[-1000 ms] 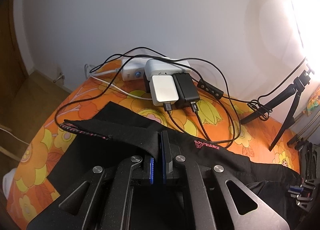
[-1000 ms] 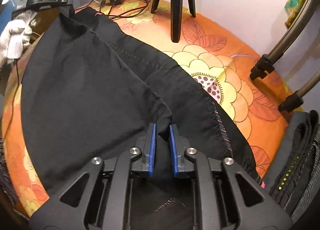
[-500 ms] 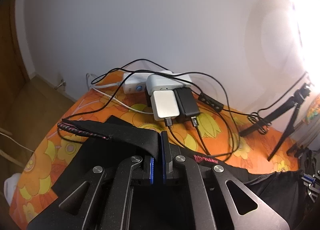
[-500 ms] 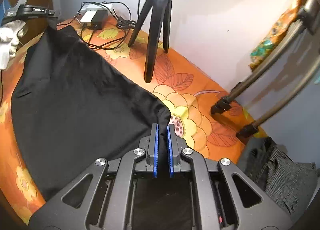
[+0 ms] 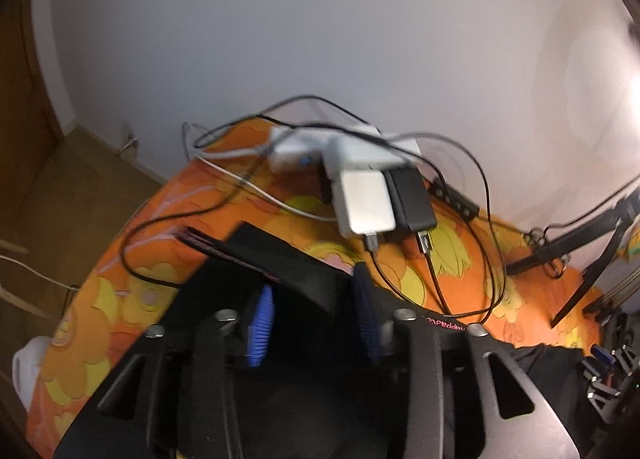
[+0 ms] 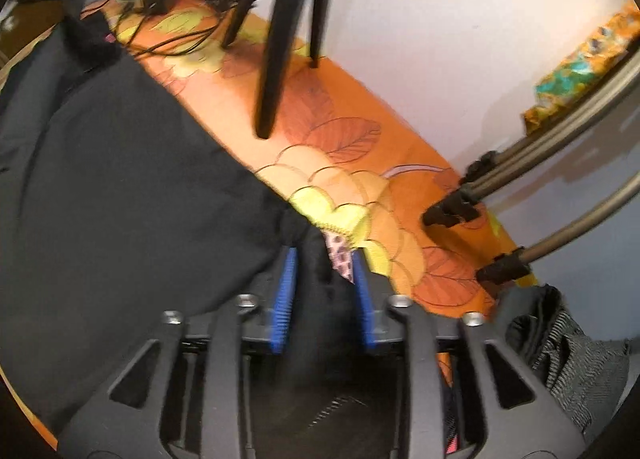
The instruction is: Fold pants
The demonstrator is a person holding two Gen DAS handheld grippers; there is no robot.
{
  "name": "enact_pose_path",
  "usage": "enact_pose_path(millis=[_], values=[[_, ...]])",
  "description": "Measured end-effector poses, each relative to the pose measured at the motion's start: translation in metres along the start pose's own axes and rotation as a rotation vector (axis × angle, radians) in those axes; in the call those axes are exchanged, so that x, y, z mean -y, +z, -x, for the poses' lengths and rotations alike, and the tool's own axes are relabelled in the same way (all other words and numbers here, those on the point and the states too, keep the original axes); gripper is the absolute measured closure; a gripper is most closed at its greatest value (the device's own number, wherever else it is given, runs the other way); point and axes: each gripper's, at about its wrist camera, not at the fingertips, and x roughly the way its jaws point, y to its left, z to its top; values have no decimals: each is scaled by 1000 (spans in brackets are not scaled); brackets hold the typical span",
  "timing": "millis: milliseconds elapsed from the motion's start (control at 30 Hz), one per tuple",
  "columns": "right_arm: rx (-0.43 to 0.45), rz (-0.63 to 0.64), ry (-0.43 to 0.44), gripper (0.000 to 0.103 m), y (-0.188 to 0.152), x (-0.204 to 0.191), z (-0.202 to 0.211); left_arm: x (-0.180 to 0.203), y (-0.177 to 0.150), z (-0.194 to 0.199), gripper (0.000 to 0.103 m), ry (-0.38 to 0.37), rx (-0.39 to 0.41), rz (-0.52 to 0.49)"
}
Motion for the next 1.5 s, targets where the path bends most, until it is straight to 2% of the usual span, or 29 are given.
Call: enact_pose_path(millis=[100, 200, 267, 433, 600, 733, 833, 967, 1067, 1100, 1167, 1200, 1267, 1367, 1400, 1433, 1500], values=[[23, -25, -6, 62, 2, 2, 12, -23, 5, 23, 61, 13, 39, 8], [66, -24, -18, 62, 5, -5, 33, -52, 0, 40, 61, -22, 38, 17], [101, -17, 0, 62, 9, -13, 48, -69, -9, 44, 60, -15, 28, 3], [168, 12, 86, 59, 27, -51, 81, -104, -37, 31, 60, -64, -38, 20], [206, 72, 179, 57, 58, -105, 99, -99, -57, 9, 60, -96, -67, -37], [230, 93, 266, 48, 97, -147, 97, -94, -61, 2, 60, -48, -54, -117], [248, 113, 307, 47, 125, -178, 91, -97, -59, -4, 51, -23, -51, -151], [241, 123, 371, 45, 166, -218, 72, -100, -58, -15, 51, -41, -65, -161], [230, 141, 388, 44, 187, -249, 54, -96, -65, -20, 51, -37, -53, -215], [225, 157, 378, 44, 194, -260, 47, -95, -66, -20, 53, -27, -42, -234], [215, 182, 354, 44, 204, -278, 35, -94, -69, -18, 71, -14, -24, -260], [210, 188, 342, 44, 209, -284, 29, -94, -70, -17, 76, -8, -16, -264], [198, 181, 328, 44, 219, -293, 16, -100, -71, -15, 92, -15, 1, -263], [180, 154, 310, 44, 235, -298, -1, -112, -71, -12, 99, -79, 9, -221], [173, 147, 309, 51, 238, -299, -5, -115, -72, -9, 101, -101, 13, -209], [170, 145, 301, 65, 240, -300, -9, -115, -73, -8, 101, -121, 21, -205], [157, 150, 273, 76, 242, -301, -16, -115, -74, 1, 101, -150, 60, -202]])
